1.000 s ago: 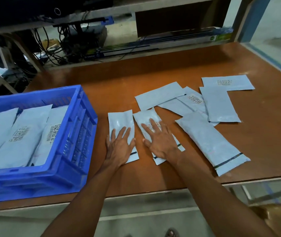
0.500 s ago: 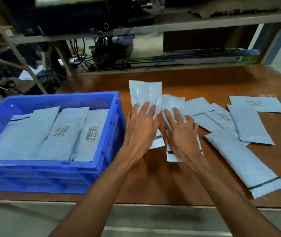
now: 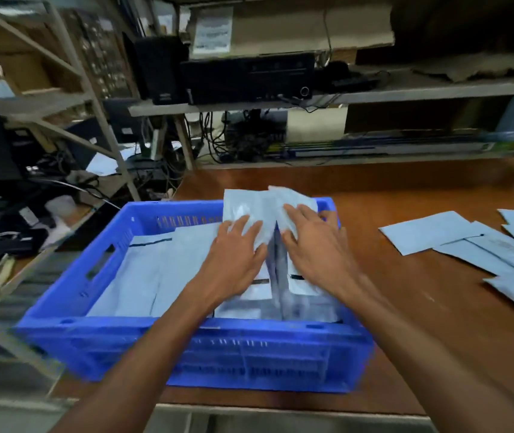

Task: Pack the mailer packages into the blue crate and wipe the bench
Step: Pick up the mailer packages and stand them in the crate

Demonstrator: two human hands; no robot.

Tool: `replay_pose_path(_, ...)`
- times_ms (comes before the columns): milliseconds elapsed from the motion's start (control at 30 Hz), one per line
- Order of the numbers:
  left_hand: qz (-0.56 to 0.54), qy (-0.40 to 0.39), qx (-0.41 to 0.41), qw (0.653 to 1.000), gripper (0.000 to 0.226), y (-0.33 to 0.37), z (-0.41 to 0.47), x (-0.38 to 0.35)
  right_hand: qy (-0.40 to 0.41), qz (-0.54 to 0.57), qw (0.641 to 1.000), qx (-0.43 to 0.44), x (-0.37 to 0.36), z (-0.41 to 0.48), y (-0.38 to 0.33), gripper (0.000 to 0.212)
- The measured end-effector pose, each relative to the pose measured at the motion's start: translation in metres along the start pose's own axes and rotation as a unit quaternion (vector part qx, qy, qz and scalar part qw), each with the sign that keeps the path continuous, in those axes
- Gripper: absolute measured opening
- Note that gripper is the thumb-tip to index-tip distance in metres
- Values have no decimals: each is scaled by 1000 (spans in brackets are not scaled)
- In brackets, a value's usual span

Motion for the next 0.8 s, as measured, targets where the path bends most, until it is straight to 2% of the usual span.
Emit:
replay_pose_path(67, 6, -80, -43, 996, 56, 3, -4, -12, -49, -23, 997, -53, -22, 2, 0, 49)
replay_pose_path(133, -7, -191, -43, 981, 60, 4, -5, -18, -106, -49, 988, -97, -37, 1, 8, 47)
replay_pose_path(167, -13, -223, -36, 974, 61, 0, -1, -20, -135, -66, 983, -104, -41, 0, 11, 45)
replay_pose_path(233, -9, -209, -13, 978, 63, -9, 16, -24, -164, -90, 978, -95, -46, 4, 18, 48)
replay_pose_path(300, 25, -191, -5, 981, 67, -16, 32, -34, -187, -106, 974, -70, -48, 11, 23, 61)
replay_pose_path(400, 70, -246, -6, 967, 67, -21, 35, -55, -250, -147, 956, -43, -64, 12, 29, 66)
replay_pose_path(467, 81, -260, 5, 962, 67, -27, 31, -65, -243, -186, 951, -34, -74, 8, 33, 66)
replay_pose_path(600, 74, -254, 27, 964, 66, -35, 32, -68, -249, -205, 946, -36, -78, 6, 33, 67)
replay_pose_path(667, 57, -226, 29, 972, 66, -31, 34, -61, -250, -214, 944, -21, -73, 8, 30, 68)
replay_pose_path(733, 52, -147, 23, 988, 64, -24, 41, -48, -225, -210, 951, 25, -54, 16, 24, 67)
replay_pose_path(800, 29, -37, 5, 999, 62, -8, 56, -27, -156, -185, 966, 94, -18, 26, 18, 58)
Point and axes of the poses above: each hand's wrist, its own z-axis towards the middle knuckle, its own x-axis out of the back of the hand, y = z × x, the point moved 4 cm from there along z, towards the middle knuckle, and after that the axes turned 6 degrees about z, right-handed, at the moved point
